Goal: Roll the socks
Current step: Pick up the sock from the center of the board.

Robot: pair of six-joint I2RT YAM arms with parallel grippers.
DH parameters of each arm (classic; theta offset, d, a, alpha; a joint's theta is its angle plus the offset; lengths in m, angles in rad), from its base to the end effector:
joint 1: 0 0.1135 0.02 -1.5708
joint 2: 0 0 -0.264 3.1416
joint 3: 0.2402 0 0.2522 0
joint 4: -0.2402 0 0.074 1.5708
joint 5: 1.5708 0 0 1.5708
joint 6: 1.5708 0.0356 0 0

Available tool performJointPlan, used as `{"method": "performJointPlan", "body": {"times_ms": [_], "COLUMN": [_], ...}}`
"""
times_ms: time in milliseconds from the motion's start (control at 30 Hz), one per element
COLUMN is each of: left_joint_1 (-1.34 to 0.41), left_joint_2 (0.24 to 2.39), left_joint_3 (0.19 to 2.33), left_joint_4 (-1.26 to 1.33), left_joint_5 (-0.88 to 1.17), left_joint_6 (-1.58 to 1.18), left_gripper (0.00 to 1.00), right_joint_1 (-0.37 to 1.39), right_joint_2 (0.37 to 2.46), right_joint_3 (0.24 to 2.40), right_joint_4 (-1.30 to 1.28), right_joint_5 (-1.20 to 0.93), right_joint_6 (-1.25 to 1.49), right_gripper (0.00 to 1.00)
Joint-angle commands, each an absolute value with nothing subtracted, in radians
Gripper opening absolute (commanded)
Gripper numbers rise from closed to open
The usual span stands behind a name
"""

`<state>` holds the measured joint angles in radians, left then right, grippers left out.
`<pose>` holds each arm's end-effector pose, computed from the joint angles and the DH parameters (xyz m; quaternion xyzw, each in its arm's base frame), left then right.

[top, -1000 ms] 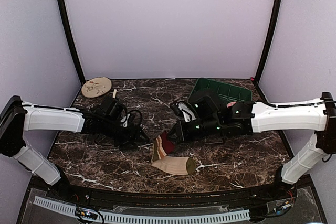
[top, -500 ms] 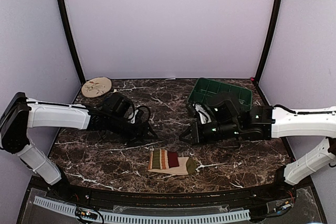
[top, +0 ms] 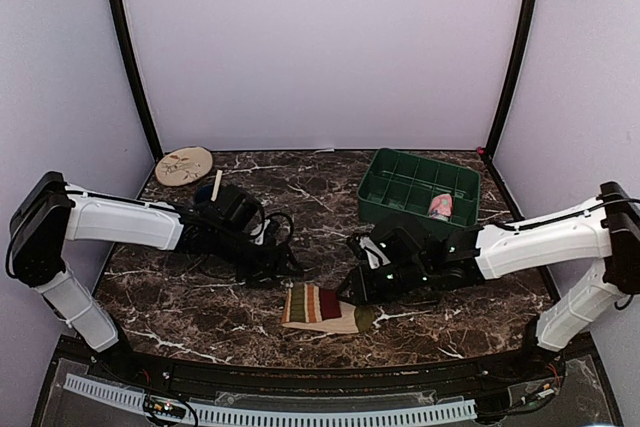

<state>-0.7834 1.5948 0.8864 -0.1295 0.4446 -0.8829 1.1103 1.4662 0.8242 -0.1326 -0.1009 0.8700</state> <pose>0.2176 -0.2384 0.1847 0.0336 0.9134 -0.3971 0.0827 0.1313 0.2728 0.2009 -0.1297 0.9116 0.3492 0.1735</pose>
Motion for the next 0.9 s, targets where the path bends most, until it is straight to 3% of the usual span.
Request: {"method": "performJointPlan", "body": {"times_ms": [0,867], "left_joint_1": [-0.788,-0.801], "left_joint_2": [1.590,1.650], "left_joint_3": [0.843,0.825], "left_joint_4": [-0.140,-0.075], "left_joint_5": [0.433,0.455], "left_joint_6": [-0.884,-0.889], "left_gripper": [0.71,0.70], "right_joint_1": [1.083,0.990], "right_joint_2": [1.544,1.851], "right_joint_3": [0.824,0.929], "right_joint_4": [-0.007,0.075], "right_joint_5": [-0.141,-0.311], "right_joint_6": [0.865,0.880], "right_gripper": [0.37,0.39]}}
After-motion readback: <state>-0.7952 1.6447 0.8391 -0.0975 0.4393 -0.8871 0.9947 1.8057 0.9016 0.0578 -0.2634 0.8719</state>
